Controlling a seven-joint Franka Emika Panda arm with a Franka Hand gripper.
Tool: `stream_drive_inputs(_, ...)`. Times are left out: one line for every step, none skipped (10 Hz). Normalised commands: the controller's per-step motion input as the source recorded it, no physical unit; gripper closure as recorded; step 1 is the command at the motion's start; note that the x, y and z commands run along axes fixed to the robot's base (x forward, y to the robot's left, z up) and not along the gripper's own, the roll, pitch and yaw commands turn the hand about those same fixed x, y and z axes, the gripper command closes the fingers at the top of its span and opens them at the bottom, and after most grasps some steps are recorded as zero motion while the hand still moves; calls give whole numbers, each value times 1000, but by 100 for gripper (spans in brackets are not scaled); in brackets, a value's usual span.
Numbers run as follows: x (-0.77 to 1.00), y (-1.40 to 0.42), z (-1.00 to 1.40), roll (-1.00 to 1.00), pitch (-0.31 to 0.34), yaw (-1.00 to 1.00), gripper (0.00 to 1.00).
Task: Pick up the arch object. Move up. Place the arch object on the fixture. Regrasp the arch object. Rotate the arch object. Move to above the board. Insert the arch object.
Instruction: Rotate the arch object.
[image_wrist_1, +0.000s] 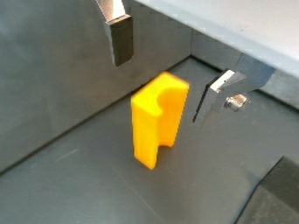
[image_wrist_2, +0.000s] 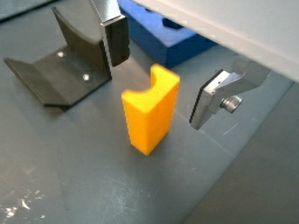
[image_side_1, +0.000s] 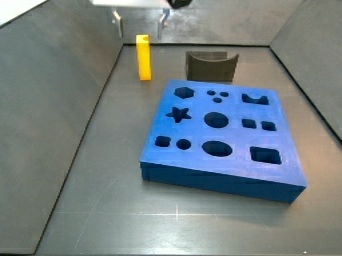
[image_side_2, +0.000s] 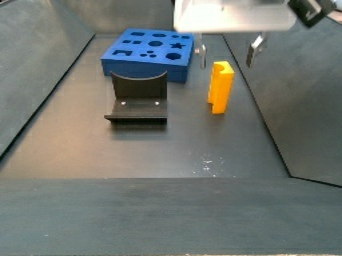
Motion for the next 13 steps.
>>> stream_drive_inputs(-21,13,411,26,29,-13,0)
stream_drive_inputs(-18,14,315,30,31,-13,0)
stream_drive_inputs(0,0,0,0,0,-1000,0)
stream_drive_inputs(9,-1,-73,-1,0,-1000,0)
stream_drive_inputs(18,0,-81,-3,0,-1000,0)
stream_drive_inputs(18,4,-48,-4,-1,-1000,0)
stream_drive_inputs(16,7,-43,-4,-1,-1000,0)
stream_drive_inputs(15,8,-43,-4,-1,-1000,0)
stream_drive_inputs(14,9,-44,-4,0,-1000,0)
stream_drive_inputs(13,9,-43,-5,0,-1000,0)
stream_drive_inputs(12,9,-43,-5,0,-1000,0)
stream_drive_inputs(12,10,-43,-5,0,-1000,0)
stream_drive_inputs(12,10,-43,-5,0,-1000,0)
